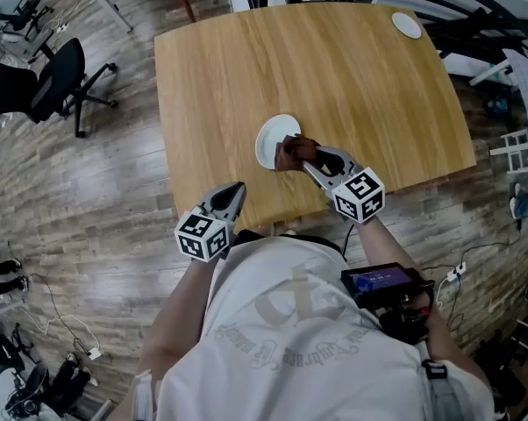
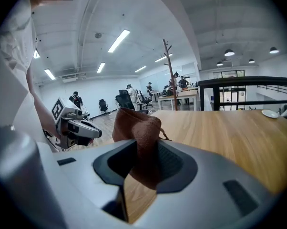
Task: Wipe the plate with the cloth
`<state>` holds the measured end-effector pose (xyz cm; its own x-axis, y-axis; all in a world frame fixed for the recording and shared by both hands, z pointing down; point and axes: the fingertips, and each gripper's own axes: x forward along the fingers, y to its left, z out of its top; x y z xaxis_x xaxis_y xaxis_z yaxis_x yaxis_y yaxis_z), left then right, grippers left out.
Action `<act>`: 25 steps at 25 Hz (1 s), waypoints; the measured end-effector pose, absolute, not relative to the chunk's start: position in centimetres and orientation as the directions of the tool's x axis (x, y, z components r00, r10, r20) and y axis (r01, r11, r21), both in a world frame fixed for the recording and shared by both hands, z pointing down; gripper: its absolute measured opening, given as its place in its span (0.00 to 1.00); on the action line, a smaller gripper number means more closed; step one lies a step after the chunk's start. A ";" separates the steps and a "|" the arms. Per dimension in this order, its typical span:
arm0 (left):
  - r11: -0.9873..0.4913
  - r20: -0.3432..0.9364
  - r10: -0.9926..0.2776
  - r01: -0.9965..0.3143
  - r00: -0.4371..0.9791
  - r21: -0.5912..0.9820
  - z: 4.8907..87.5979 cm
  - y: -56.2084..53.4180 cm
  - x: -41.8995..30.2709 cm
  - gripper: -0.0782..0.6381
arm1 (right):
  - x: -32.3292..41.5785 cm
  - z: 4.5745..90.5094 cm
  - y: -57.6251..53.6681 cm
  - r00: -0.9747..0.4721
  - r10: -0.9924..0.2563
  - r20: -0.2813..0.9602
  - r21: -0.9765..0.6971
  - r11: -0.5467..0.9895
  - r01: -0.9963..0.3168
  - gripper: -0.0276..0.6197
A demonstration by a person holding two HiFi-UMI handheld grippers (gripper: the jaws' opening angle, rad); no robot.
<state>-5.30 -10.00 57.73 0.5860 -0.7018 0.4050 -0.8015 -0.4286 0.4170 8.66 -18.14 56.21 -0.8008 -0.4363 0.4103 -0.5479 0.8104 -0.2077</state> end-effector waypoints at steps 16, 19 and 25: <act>-0.503 0.411 -0.658 -0.774 0.631 0.383 57.3 -8.3 -2.8 0.13 | 12.5 56.8 -13.8 -0.782 -0.497 0.377 -0.245 0.760 -0.602 0.24; -0.515 0.411 -0.653 -0.770 0.637 0.376 57.2 -8.5 -2.3 0.13 | 12.7 56.5 -13.9 -0.781 -0.503 0.370 -0.241 0.760 -0.604 0.24; -0.527 0.412 -0.647 -0.766 0.642 0.368 57.2 -8.7 -1.4 0.13 | 12.9 56.7 -13.8 -0.784 -0.502 0.366 -0.245 0.761 -0.601 0.24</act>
